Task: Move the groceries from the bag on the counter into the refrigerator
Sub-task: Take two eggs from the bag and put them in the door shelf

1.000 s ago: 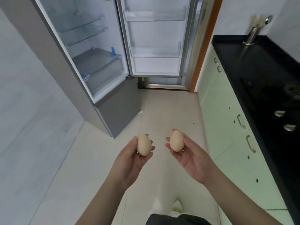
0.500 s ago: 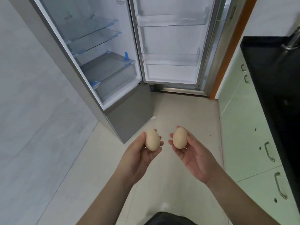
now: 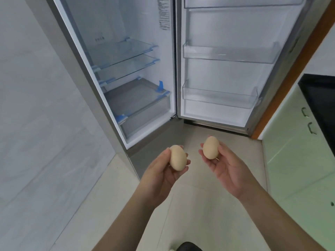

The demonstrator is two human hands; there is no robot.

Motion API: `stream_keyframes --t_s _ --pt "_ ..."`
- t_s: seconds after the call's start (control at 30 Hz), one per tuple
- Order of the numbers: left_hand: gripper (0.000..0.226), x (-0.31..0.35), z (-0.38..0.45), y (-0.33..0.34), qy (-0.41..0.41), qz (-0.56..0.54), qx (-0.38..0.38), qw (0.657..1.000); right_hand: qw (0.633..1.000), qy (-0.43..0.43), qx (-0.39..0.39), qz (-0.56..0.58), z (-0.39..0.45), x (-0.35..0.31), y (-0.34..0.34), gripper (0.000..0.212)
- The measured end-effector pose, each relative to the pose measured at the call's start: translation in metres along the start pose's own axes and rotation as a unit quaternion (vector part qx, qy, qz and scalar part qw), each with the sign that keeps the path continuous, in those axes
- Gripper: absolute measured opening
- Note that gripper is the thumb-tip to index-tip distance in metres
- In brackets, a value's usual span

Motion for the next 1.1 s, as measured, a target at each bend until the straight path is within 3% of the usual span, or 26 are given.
stream_keyframes --t_s 0.23,0.7,1.1 --pt "0.039 0.043 0.081 0.014 0.003 0.003 -0.03 1.0 0.999 -0.031 0.026 0.02 0.065 -0.026 0.014 0.037" --pt "0.034 0.052 0.247 0.109 0.002 0.02 -0.069 0.997 0.998 -0.06 0.014 0.021 0.184 -0.141 -0.025 0.04" --pt "0.039 0.078 0.348 0.143 0.08 0.066 -0.057 0.993 0.998 -0.04 0.007 0.046 0.257 -0.207 -0.037 0.04"
Point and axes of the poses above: each hand's wrist, its own z-axis towards the middle knuckle, its own y-axis out of the palm, x = y × z, the point moved 3 cm from there along z, towards the middle knuckle, and after that the axes turned 1 degree about -z, right-handed, at the moved point
